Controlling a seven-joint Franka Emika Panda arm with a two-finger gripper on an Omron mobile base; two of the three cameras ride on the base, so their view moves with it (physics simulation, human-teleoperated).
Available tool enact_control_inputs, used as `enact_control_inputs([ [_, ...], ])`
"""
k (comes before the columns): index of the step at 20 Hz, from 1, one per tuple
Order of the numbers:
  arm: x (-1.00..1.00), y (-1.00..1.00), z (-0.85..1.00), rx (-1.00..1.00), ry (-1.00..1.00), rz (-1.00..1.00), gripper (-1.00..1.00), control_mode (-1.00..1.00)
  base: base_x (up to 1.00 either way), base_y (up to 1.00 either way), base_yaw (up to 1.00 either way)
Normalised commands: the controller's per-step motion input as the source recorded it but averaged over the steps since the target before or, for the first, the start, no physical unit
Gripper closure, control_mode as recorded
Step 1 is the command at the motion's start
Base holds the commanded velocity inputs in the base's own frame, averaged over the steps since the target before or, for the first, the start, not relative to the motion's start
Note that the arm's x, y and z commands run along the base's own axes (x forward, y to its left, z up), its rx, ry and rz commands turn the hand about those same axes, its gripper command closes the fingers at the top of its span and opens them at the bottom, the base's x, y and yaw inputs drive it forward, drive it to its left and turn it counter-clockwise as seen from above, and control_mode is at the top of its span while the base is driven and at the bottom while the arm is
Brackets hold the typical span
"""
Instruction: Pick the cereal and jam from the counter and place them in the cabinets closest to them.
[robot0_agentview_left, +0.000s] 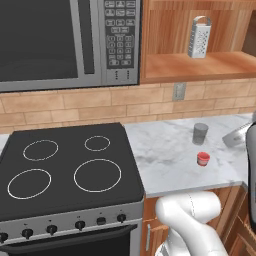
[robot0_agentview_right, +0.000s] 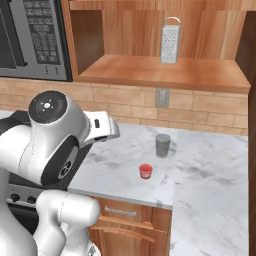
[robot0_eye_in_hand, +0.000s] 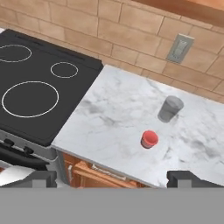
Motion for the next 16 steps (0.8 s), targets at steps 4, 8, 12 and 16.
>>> enact_control_inputs([
  [4, 0.00, 0.00, -0.21, -0.08, 0.07, 0.00, -1.00, -1.00, 0.00, 0.00, 0.00],
  [8, 0.04, 0.00, -0.23, -0.06, 0.08, 0.00, -1.00, -1.00, 0.00, 0.00, 0.00],
  [12, 0.07, 0.00, -0.28, -0.05, 0.06, 0.00, -1.00, -1.00, 0.00, 0.00, 0.00],
  [16, 0.13, 0.00, -0.27, -0.05, 0.05, 0.00, -1.00, -1.00, 0.00, 0.00, 0.00],
])
